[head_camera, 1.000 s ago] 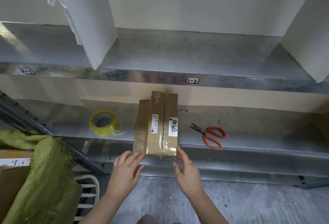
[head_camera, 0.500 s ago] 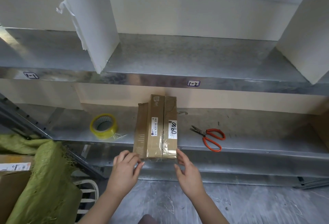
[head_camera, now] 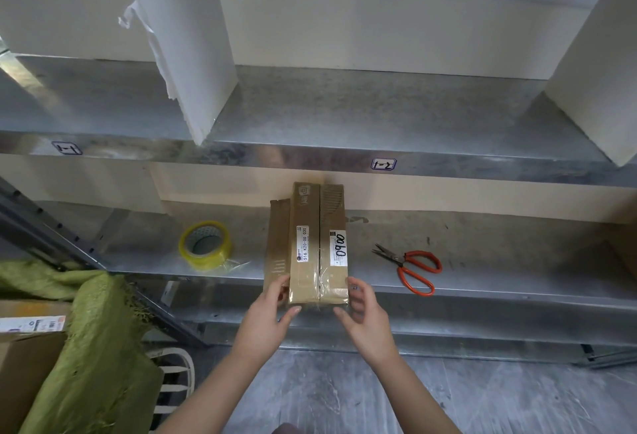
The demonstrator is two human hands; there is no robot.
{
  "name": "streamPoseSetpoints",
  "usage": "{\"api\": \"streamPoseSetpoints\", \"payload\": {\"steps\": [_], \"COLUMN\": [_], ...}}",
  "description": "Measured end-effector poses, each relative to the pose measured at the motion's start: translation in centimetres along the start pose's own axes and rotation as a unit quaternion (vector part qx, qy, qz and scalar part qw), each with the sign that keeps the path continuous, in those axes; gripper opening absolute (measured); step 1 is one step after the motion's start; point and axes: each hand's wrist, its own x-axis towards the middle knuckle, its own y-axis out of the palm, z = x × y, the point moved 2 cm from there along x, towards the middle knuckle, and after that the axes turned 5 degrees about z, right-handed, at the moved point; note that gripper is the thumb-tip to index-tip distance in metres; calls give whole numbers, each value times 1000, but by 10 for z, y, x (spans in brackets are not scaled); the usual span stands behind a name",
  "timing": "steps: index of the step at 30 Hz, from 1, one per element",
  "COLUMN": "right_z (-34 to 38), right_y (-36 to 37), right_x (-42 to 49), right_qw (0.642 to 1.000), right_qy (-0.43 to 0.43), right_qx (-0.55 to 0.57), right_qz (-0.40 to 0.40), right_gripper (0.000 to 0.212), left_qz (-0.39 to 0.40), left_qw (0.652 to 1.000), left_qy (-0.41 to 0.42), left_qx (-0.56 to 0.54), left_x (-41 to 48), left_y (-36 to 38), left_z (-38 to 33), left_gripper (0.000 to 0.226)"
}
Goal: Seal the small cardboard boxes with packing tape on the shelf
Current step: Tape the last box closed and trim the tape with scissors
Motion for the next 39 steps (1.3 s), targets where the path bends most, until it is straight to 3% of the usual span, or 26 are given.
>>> {"api": "streamPoseSetpoints", "payload": {"steps": [7,17,22,28,31,35,39], "right_z": [6,14,14,48,69,85,88], "right_y": [12,16,4,-12,-19,-29,-40], "right_x": [12,24,20,1,-3,-3,5], "right_qw": [998,996,999,991,985,983,968], "right_qy": [-14,-17,-29,-91,-121,-135,-63], "right_qx": [-47,-83,-29,73,74,118,241], "right_qz": [-38,-26,7,-66,-96,-40,14], "right_gripper": [55,62,61,49,53,58,41], "left_qz": [19,-12,16,-11,-17,-15,40], "left_qw": [996,997,999,980,976,967,928], "left_qy": [35,8,27,59,76,60,35], "left_qx": [76,70,-14,-192,-203,-249,-369], "left_x": [12,28,21,9,9,12,18], "left_y": [9,15,-1,-29,-33,-41,-51], "left_z": [-2,1,6,-27,-48,-62,-61], "left_gripper": [57,57,60,62,69,76,43]}}
